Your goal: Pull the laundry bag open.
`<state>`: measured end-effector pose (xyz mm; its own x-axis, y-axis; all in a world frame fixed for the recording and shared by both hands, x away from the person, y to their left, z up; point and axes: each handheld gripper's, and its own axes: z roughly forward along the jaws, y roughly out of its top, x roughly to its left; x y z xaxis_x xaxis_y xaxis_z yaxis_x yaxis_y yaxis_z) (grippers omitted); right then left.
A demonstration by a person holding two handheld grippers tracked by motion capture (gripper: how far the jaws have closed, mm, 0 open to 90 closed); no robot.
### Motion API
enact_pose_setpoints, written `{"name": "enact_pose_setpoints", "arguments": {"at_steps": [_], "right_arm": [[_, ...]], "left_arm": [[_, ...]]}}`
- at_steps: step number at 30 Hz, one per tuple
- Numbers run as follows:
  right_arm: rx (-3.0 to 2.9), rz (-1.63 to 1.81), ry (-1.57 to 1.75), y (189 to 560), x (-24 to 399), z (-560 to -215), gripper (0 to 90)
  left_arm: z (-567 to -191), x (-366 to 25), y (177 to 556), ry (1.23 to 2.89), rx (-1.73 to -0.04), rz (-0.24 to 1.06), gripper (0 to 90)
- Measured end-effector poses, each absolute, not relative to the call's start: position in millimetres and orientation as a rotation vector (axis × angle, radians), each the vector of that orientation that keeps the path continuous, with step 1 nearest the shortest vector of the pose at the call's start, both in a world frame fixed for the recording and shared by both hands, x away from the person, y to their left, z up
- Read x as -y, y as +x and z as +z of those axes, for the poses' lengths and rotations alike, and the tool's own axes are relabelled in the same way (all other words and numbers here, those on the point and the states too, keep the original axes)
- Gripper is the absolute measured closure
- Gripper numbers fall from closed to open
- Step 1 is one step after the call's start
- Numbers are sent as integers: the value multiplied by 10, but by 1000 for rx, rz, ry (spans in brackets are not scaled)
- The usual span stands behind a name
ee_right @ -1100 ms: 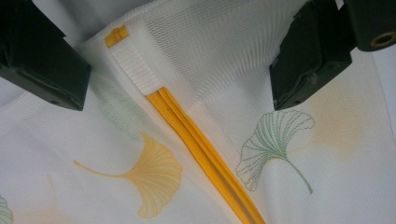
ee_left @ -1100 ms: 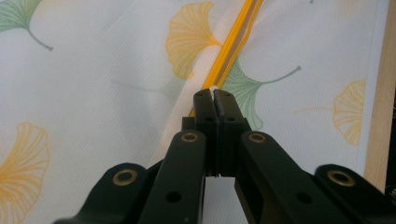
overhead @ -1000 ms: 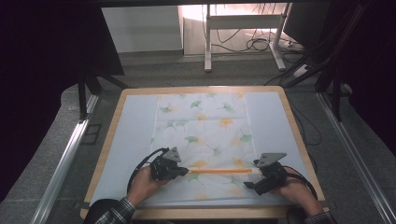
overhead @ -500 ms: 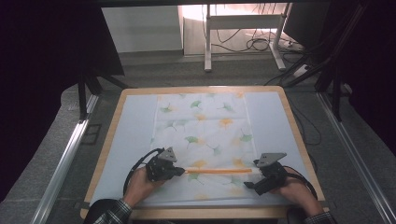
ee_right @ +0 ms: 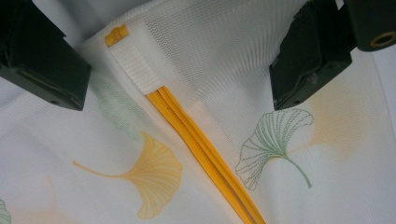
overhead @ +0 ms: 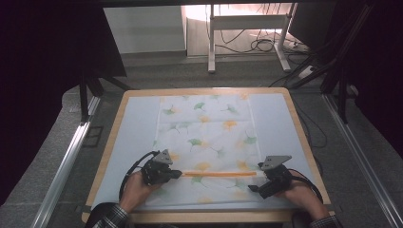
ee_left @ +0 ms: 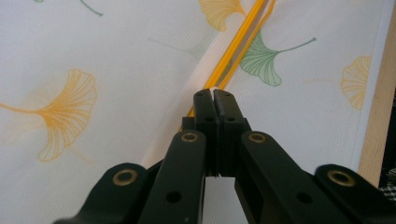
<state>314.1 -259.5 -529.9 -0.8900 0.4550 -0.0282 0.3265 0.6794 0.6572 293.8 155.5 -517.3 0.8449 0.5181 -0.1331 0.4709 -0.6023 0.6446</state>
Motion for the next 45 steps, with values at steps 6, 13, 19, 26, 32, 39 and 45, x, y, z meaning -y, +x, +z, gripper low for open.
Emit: {"name": "enact_pose_setpoints", "arguments": {"at_steps": [6,13,19,26,32,39,45], "right_arm": [[-2702,1003,636,3141,2595,-5299,52],[-2702,1002,636,3140,2595,-5298,52],[-2702,1002,636,3140,2595,-5299,52],[-2701,1002,636,3141,2595,-5299,52],[-2702,1002,637,3141,2594,-5299,52],[-2701,1003,637,3141,2594,-5299,52],[-2701,1003,639,3140,2594,-5299,52]], "left_arm": [[-5162,-1639,2926,2314,-735,102,900],[-5160,-1712,2902,2312,-752,99,900],[-5153,-1810,2881,2300,-772,104,900],[-5154,-1949,2840,2295,-810,123,900],[-5155,-2061,2813,2289,-839,139,900],[-5153,-2167,2791,2277,-870,153,900],[-5162,-2232,2771,2276,-887,161,900]]}}
